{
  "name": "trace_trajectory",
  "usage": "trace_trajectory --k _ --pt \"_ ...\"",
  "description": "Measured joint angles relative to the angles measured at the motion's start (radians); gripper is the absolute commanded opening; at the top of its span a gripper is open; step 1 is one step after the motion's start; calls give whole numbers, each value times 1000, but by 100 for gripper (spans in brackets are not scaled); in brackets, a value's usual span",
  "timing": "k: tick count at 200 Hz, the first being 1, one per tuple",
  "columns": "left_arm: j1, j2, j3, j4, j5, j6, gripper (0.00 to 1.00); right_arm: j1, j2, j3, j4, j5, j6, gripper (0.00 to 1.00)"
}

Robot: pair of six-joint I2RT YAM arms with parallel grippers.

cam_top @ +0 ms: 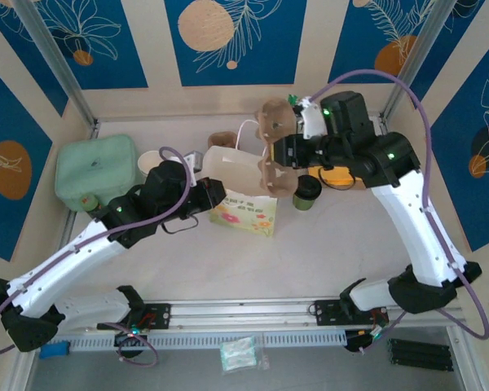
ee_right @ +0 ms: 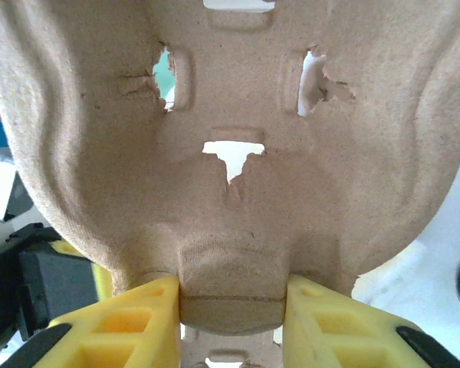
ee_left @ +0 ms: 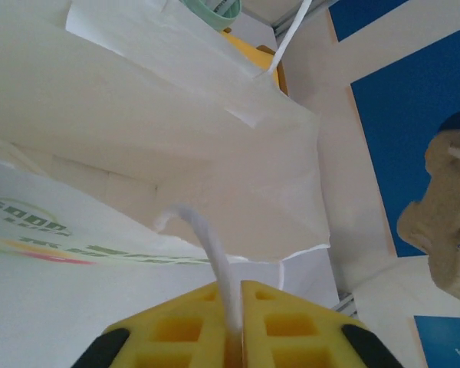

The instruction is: Pack the takeout coffee

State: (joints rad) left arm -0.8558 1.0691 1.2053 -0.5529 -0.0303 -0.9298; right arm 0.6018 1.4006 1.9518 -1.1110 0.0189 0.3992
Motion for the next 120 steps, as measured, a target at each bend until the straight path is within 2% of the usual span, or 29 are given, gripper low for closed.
trace_trajectory --k 30,61,120 --pt "8 -20 71 -97 1 100 6 80 89 72 1 9 -11 33" --pt "26 -34 132 -175 3 199 14 114 164 129 -4 18 -18 33" --pt "34 -54 117 -232 12 285 15 164 263 197 -10 32 -34 33"
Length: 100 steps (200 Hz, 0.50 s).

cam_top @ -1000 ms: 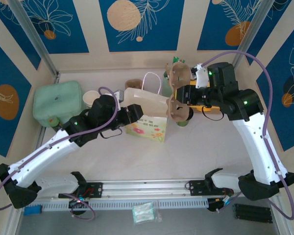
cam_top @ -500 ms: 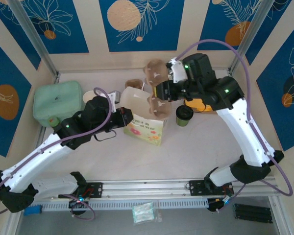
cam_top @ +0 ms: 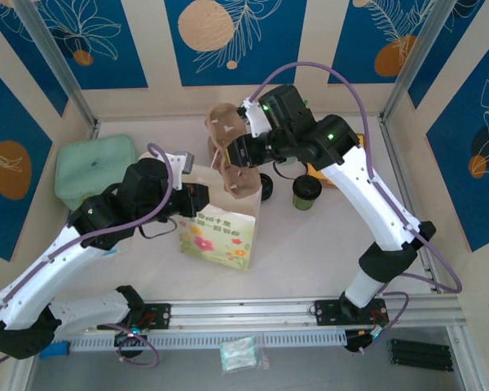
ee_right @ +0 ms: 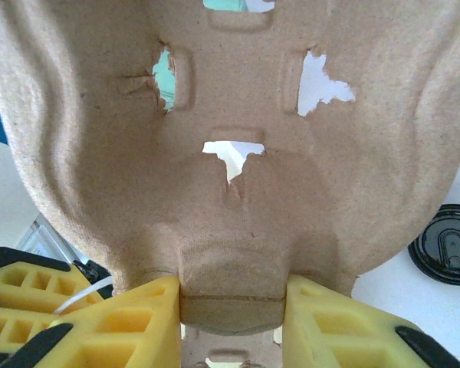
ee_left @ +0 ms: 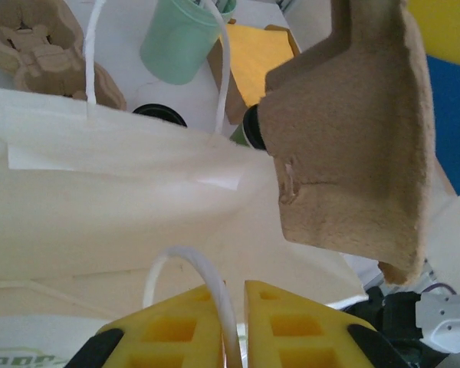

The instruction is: Pack the takeout coffee

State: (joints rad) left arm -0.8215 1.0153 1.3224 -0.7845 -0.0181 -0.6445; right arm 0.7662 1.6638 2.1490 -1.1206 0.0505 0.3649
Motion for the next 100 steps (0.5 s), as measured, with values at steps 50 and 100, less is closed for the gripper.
trace_trajectory --k 50,100 --pt "2 -38 -34 -6 8 13 45 11 37 29 -6 2 -4 33" --pt "3 -104 -64 -8 11 -14 78 40 44 35 -7 2 -10 32"
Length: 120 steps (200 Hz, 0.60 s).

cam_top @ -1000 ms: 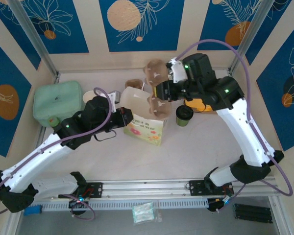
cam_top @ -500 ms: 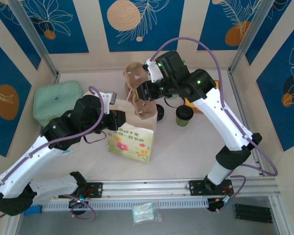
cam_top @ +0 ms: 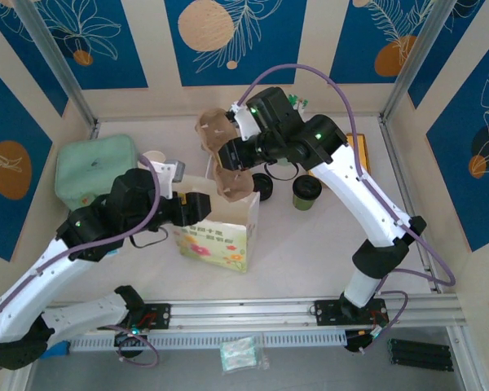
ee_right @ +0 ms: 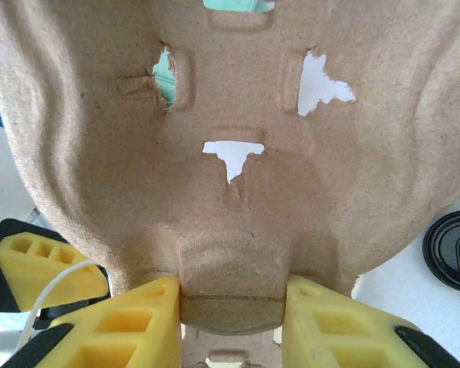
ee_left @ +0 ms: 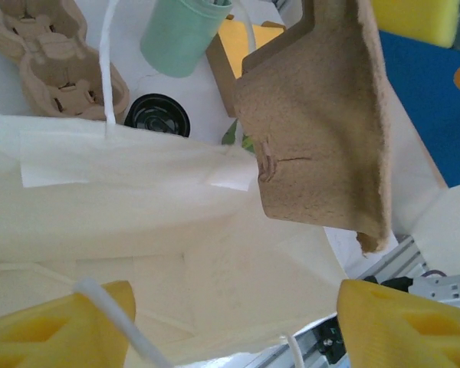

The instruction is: Pack the takeout coffee

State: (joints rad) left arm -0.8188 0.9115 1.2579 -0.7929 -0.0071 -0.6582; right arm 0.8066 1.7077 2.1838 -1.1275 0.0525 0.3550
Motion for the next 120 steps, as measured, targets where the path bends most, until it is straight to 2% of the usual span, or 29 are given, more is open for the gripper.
trace_trajectory --k 12,27,74,120 --pt "0 -19 -1 -1 -3 -5 85 6 0 4 0 0 0 32" --pt "0 -44 -3 0 -12 -21 100 15 0 12 -3 1 0 32" --pt "1 -125 -31 0 -63 -61 99 55 0 47 -8 1 0 32" --pt "0 -294 -136 -47 -254 -215 100 99 11 55 -12 5 -8 32"
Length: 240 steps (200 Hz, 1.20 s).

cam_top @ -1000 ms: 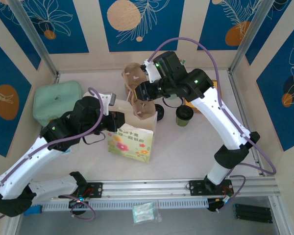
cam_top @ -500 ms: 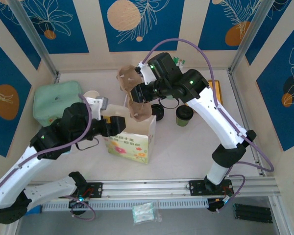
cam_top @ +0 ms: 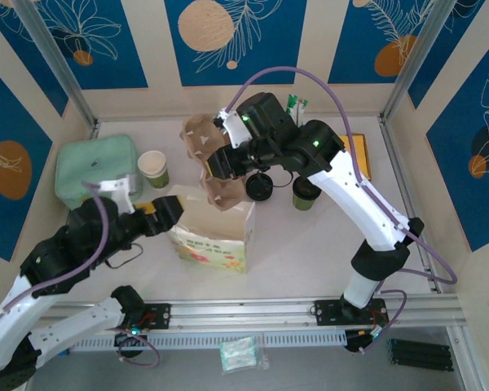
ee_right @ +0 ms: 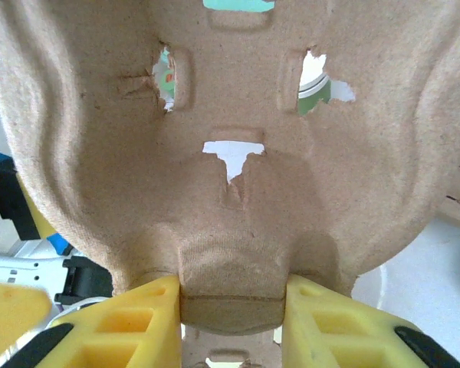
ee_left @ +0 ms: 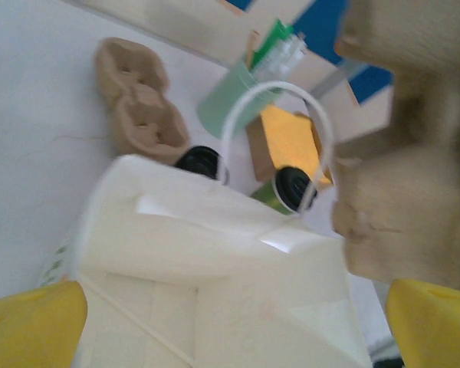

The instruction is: Pack the takeout coffee

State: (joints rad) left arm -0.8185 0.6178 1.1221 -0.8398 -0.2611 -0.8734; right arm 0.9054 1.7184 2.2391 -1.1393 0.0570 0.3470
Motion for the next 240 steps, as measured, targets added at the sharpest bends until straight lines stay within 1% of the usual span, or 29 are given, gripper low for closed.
trace_trajectory --k 33,47,60,85,108,164,181,214,240 --pt "0 -156 -79 -123 -149 -173 99 39 22 4 -6 1 -13 32" --pt "0 -192 -122 -163 -183 -238 99 55 34 4 -8 4 -26 32" --pt "0 -211 -174 -183 -193 -290 99 70 47 5 -10 10 -40 32" --pt "0 -217 -280 -186 -192 -362 100 104 78 9 -17 26 -76 32" --pt "0 -217 -341 -174 -185 -404 99 134 106 19 -27 45 -112 32" --pt "0 -223 -372 -171 -176 -454 100 158 135 19 -47 90 -157 32" --pt "0 -238 -387 -185 -162 -463 98 158 135 17 -47 97 -162 32" --pt "0 -274 -441 -220 -123 -492 90 158 135 -2 -48 101 -165 32" --pt "0 -291 -501 -210 -74 -499 88 158 135 -18 -48 102 -165 32"
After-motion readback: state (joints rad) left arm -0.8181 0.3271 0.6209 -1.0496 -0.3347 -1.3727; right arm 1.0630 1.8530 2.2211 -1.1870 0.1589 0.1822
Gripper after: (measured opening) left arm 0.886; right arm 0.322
